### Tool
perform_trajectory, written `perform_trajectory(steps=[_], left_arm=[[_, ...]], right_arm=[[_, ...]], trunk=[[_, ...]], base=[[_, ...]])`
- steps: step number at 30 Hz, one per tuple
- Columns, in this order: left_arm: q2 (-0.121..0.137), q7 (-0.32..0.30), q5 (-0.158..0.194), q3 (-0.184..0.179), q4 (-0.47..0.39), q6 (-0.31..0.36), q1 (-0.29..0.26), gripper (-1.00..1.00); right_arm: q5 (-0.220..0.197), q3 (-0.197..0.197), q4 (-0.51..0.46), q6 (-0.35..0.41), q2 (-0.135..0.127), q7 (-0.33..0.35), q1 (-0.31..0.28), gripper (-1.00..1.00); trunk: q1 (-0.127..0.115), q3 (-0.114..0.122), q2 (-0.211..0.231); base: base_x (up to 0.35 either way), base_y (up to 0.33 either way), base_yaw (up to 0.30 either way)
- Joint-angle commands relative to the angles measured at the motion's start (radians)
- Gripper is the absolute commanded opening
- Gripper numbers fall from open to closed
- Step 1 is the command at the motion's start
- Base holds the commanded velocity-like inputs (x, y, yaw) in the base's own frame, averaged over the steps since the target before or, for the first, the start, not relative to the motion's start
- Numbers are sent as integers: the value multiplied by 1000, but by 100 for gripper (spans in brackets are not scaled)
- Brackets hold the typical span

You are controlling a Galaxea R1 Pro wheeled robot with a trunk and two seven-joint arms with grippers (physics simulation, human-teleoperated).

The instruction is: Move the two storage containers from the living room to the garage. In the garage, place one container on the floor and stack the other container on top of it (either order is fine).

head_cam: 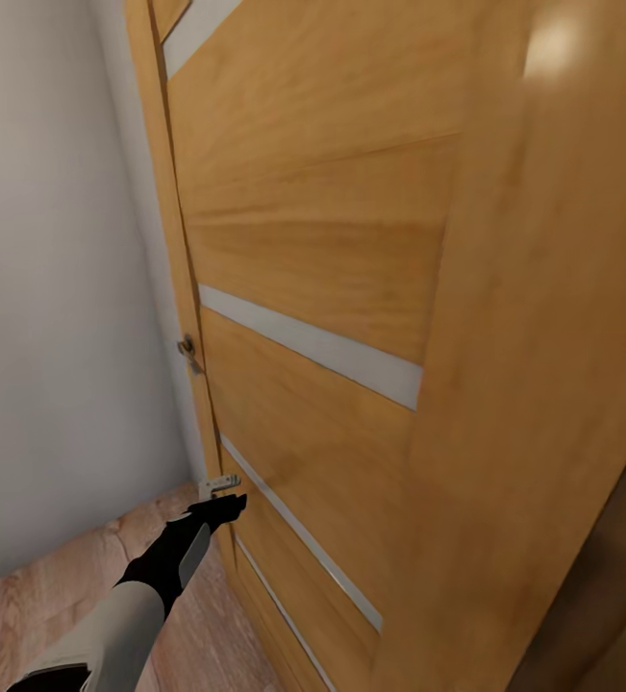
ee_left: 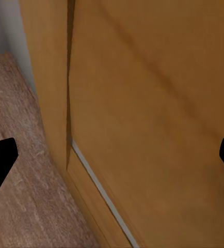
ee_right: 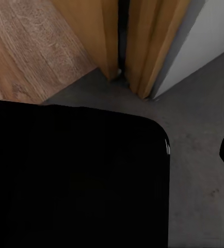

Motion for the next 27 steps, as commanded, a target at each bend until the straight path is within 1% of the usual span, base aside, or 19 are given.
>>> perform_trajectory(steps=[1,4,7,27], left_arm=[[-59,-6,21,1,-5,6,-2,100],[-59,-6,21,1,-5,6,-2,100],[-59,-6,21,1,-5,6,-2,100],[-59,-6,21,1,-5,6,-2,100]], right_arm=[[2,0,1,-4,0,1,-1,100],[2,0,1,-4,0,1,-1,100],[2,0,1,-4,0,2,-1,100],[2,0,1,-5,0,2,-1,100]], trunk=[[0,-1,0],[0,-1,0],[0,-1,0],[0,-1,0]], base=[[0,0,-272],[0,0,-217],[0,0,-46],[0,0,-3]])
